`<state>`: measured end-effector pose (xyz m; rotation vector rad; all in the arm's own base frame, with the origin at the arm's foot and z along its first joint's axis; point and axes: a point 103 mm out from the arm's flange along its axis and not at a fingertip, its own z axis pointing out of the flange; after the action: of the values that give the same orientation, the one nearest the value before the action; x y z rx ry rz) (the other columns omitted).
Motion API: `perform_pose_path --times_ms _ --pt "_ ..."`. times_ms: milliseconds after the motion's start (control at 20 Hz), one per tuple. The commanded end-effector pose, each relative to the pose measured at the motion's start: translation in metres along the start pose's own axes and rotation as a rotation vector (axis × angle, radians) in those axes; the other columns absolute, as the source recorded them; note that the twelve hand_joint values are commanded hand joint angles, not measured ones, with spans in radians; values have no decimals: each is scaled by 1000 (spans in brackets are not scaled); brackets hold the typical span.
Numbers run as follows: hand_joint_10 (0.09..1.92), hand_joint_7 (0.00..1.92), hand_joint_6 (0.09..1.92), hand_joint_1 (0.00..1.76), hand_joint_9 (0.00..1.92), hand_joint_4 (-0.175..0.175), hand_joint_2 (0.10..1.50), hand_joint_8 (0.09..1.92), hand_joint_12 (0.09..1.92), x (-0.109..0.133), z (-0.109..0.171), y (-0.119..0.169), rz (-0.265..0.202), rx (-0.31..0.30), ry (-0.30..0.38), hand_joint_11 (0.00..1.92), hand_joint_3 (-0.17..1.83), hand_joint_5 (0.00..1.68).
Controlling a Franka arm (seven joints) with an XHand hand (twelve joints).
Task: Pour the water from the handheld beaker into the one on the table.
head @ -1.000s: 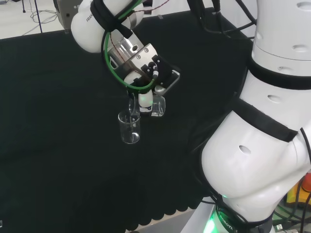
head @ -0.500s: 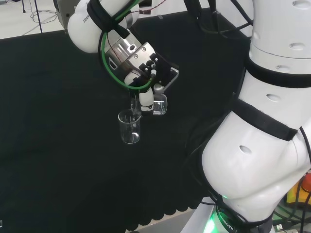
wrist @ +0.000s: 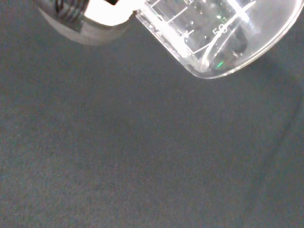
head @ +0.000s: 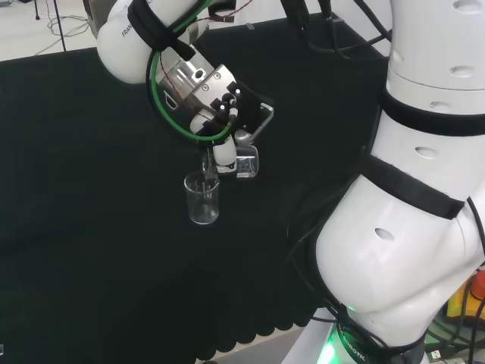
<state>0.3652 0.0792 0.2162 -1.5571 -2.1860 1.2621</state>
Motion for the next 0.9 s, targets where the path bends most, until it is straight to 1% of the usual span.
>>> perform_pose_path --times_ms 50,200,400,550,900 --pt "1030 1211 1092 1270 1349 -112 1152 815 1068 3 -3 0 5 17 -19 1151 -175 929" --pt "1031 1211 1092 1270 1348 -112 1152 815 1069 5 -5 -1 3 23 -13 1153 -175 929" --pt "1031 1211 1093 1270 1348 -113 1152 816 1068 9 -8 -1 10 31 -42 1154 -175 929" --pt "1031 1210 1093 1270 1348 -113 1152 816 1068 12 -11 -1 26 32 -70 1154 -175 928" --pt "1031 1209 1096 1270 1348 -112 1153 817 1067 13 -14 -1 44 55 -101 1154 -175 927"
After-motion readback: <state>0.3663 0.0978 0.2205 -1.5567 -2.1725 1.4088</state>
